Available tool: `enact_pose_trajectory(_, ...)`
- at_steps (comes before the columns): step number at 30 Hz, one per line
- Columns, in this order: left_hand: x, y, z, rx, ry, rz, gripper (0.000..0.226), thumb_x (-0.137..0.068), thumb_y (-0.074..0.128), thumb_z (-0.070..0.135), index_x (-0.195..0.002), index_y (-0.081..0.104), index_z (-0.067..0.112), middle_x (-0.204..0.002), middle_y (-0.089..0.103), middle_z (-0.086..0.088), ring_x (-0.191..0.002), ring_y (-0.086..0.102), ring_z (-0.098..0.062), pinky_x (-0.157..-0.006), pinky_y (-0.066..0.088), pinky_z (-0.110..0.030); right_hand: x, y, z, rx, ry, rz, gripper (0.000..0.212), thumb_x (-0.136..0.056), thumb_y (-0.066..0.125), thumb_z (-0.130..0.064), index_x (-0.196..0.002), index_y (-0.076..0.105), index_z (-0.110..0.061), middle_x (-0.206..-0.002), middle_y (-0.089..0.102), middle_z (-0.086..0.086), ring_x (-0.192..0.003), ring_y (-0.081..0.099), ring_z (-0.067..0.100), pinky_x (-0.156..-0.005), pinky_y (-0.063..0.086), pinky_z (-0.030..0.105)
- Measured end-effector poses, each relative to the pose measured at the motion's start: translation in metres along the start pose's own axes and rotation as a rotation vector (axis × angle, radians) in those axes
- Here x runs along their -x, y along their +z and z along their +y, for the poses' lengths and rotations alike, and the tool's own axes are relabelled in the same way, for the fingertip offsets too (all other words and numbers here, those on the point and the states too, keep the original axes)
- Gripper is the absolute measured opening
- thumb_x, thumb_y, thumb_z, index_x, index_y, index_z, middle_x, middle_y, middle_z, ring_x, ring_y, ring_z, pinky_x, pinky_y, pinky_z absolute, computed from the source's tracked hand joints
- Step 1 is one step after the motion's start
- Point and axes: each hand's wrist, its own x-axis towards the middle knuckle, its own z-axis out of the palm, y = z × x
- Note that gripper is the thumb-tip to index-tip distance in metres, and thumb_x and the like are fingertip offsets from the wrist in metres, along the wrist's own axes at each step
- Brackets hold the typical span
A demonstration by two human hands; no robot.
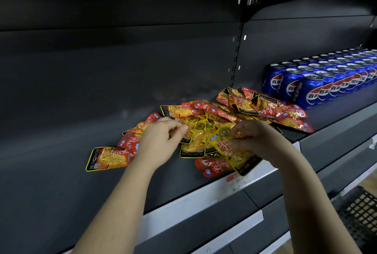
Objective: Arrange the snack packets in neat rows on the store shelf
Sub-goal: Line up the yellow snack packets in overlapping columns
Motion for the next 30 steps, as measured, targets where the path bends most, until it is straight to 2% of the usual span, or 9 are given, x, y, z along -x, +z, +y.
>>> enact_pose_trajectory(2,0.001,-0.001,0.002,0.085,-0.068,-0.025,0.051,-0.091,0.051,0.056,-0.069,0.066,0.012,-0.061,0.056,0.001,-0.061,0.053,-0.013,-0.059,0.041,-0.034,0.003,0.007,-0.012,-0.209,-0.112,0.035,0.015,-0.081,0.076,-0.020,-0.093,0.067,-0.019,-0.086,0.072,0.003,-0.076,0.072,0.021,-0.070,0.059,0.039)
enact_pose_trajectory(4,0.002,-0.003,0.007,0.266,-0.133,-0.055,0.061,-0.084,0.053,0.062,-0.070,0.063,0.004,-0.056,0.051,-0.004,-0.057,0.049,-0.011,-0.058,0.037,-0.030,0.001,0.026,-0.027,-0.392,-0.182,0.066,0.012,-0.084,0.073,-0.014,-0.092,0.063,-0.014,-0.079,0.073,0.002,-0.071,0.070,0.016,-0.066,0.057,0.033)
enact_pose_trajectory(7,0.002,-0.007,0.012,0.663,-0.216,-0.086,0.040,-0.079,0.070,0.041,-0.082,0.069,0.002,-0.072,0.065,-0.014,-0.068,0.059,-0.011,-0.064,0.048,-0.029,-0.008,0.060,-0.041,-0.448,-0.222,0.067,0.008,-0.091,0.063,-0.006,-0.094,0.059,-0.012,-0.070,0.066,-0.002,-0.064,0.058,0.012,-0.058,0.052,0.031)
enact_pose_trajectory(10,0.000,-0.009,0.006,0.773,-0.296,-0.026,0.010,-0.081,0.074,0.010,-0.090,0.073,0.014,-0.079,0.073,-0.001,-0.073,0.066,-0.008,-0.068,0.051,-0.025,-0.016,0.077,-0.041,-0.368,-0.226,-0.039,0.015,-0.096,0.052,-0.010,-0.099,0.058,-0.023,-0.074,0.063,0.001,-0.069,0.058,0.017,-0.065,0.054,0.038)
enact_pose_trajectory(12,-0.001,-0.009,-0.001,0.717,-0.325,0.025,0.014,-0.081,0.074,0.008,-0.090,0.072,0.018,-0.081,0.074,0.002,-0.074,0.067,-0.009,-0.069,0.052,-0.029,-0.024,0.077,-0.036,-0.246,-0.203,-0.005,0.014,-0.096,0.053,-0.014,-0.103,0.058,-0.025,-0.083,0.069,0.001,-0.074,0.065,0.015,-0.067,0.057,0.033)
enact_pose_trajectory(15,0.000,-0.010,-0.006,0.547,-0.307,0.085,0.011,-0.083,0.073,0.017,-0.088,0.072,0.027,-0.083,0.074,0.007,-0.079,0.068,-0.012,-0.076,0.054,-0.033,-0.038,0.070,-0.024,0.238,-0.186,0.215,0.020,-0.091,0.059,-0.021,-0.111,0.056,-0.017,-0.078,0.066,0.002,-0.066,0.062,0.018,-0.055,0.041,0.026)
enact_pose_trajectory(18,0.002,-0.012,-0.005,0.259,-0.248,0.149,0.005,-0.085,0.070,0.029,-0.090,0.070,0.030,-0.078,0.071,0.010,-0.079,0.066,-0.013,-0.072,0.050,-0.031,-0.044,0.067,-0.023,0.484,-0.119,0.264,0.035,-0.090,0.063,-0.034,-0.116,0.053,-0.013,-0.085,0.063,0.003,-0.083,0.065,0.029,-0.063,0.043,0.030)
enact_pose_trajectory(24,0.001,-0.014,-0.002,-0.233,-0.239,0.147,0.042,-0.089,0.061,0.046,-0.129,0.057,0.035,-0.104,0.071,0.000,-0.094,0.065,-0.028,-0.073,0.047,-0.036,-0.053,0.085,-0.032,0.654,-0.060,0.205,0.068,-0.080,0.070,-0.054,-0.129,0.041,-0.016,-0.115,0.060,0.009,-0.106,0.060,0.033,-0.077,0.048,0.039)
enact_pose_trajectory(30,0.001,-0.011,-0.004,-0.251,-0.143,0.144,0.044,-0.091,0.063,0.036,-0.132,0.057,0.021,-0.120,0.066,-0.009,-0.106,0.060,-0.033,-0.088,0.043,-0.040,-0.057,0.082,-0.032,0.545,-0.056,0.156,0.055,-0.077,0.079,-0.040,-0.121,0.053,-0.020,-0.114,0.064,0.004,-0.107,0.059,0.028,-0.081,0.053,0.039)
